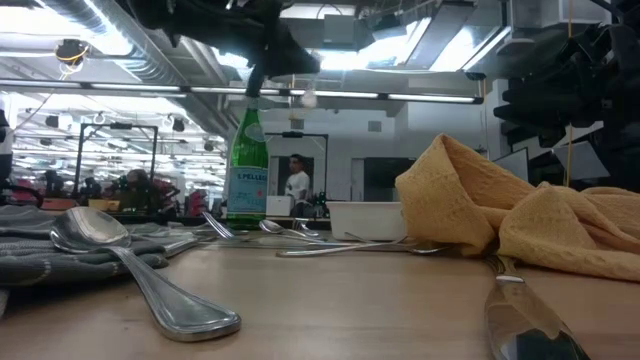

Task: Sort silverware
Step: Put the silver fork into the cutlery tray

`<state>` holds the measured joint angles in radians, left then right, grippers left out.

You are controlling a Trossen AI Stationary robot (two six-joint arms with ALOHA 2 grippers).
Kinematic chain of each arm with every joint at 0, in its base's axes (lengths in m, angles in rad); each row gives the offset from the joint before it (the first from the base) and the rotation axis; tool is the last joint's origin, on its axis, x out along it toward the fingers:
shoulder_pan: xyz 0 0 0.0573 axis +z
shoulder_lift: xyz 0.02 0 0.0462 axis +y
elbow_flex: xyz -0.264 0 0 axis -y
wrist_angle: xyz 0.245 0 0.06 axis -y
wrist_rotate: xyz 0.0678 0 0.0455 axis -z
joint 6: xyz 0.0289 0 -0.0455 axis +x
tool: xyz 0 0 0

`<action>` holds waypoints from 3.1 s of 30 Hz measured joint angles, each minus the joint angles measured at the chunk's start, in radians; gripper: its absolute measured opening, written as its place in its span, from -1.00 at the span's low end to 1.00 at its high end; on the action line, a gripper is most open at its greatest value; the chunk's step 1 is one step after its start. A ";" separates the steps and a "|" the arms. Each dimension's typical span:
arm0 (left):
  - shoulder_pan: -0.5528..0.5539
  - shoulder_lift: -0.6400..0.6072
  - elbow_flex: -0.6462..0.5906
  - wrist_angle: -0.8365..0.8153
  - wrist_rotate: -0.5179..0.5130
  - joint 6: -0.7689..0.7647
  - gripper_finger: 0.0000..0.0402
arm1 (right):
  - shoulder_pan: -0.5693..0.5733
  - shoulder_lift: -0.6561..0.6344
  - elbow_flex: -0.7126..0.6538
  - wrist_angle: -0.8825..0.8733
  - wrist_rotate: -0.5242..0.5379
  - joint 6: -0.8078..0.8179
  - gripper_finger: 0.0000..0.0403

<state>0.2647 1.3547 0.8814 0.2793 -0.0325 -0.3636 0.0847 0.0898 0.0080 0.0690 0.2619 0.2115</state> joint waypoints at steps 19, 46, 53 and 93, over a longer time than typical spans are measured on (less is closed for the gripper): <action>-0.011 0.410 0.273 0.363 0.009 0.026 -1.00 | 0.000 0.002 0.026 0.316 0.357 0.148 -0.13; -0.123 0.493 0.399 0.365 0.041 0.150 -1.00 | 0.000 0.496 0.352 0.181 0.156 0.044 -0.13; -0.159 0.493 0.399 0.366 0.041 0.258 -1.00 | 0.000 0.658 0.435 0.183 0.105 0.019 -0.13; -0.170 0.491 0.399 0.304 -0.085 0.400 -0.81 | -0.087 0.822 0.517 0.117 0.067 0.016 -0.97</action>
<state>0.0944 1.8462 1.2800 0.5833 -0.1175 0.0362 -0.0022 0.9123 0.5251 0.1855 0.3293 0.2278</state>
